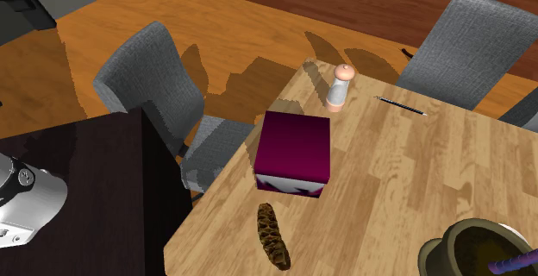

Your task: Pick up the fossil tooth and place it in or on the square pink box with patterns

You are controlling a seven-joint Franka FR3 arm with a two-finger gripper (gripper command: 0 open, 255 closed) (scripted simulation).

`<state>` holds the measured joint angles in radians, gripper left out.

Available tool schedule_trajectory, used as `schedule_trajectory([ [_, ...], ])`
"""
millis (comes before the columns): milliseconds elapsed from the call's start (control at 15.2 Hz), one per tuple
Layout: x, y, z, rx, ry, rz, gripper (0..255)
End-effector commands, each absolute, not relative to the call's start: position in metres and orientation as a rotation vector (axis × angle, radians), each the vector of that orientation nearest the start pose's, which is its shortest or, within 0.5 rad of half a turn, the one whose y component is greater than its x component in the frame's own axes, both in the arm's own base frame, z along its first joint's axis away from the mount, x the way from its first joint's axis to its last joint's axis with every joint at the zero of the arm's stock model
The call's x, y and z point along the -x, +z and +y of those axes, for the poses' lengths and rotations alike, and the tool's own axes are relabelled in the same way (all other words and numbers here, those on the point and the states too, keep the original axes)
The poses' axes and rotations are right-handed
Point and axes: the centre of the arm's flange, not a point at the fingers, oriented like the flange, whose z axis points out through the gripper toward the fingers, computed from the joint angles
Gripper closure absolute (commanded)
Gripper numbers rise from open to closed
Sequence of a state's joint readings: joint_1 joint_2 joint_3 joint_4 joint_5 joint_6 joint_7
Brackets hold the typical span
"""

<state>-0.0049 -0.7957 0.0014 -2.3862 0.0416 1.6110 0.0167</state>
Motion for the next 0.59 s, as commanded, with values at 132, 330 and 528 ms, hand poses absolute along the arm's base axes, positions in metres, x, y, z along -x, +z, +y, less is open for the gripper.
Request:
schedule_trajectory([
  [132, -0.309, 0.562, -0.014, 3.097, -0.037, -0.051, 0],
  [330, -0.312, 0.532, -0.039, 3.088, -0.046, -0.177, 0],
  [528, -0.318, 0.501, -0.064, 3.074, -0.054, -0.302, 0],
])
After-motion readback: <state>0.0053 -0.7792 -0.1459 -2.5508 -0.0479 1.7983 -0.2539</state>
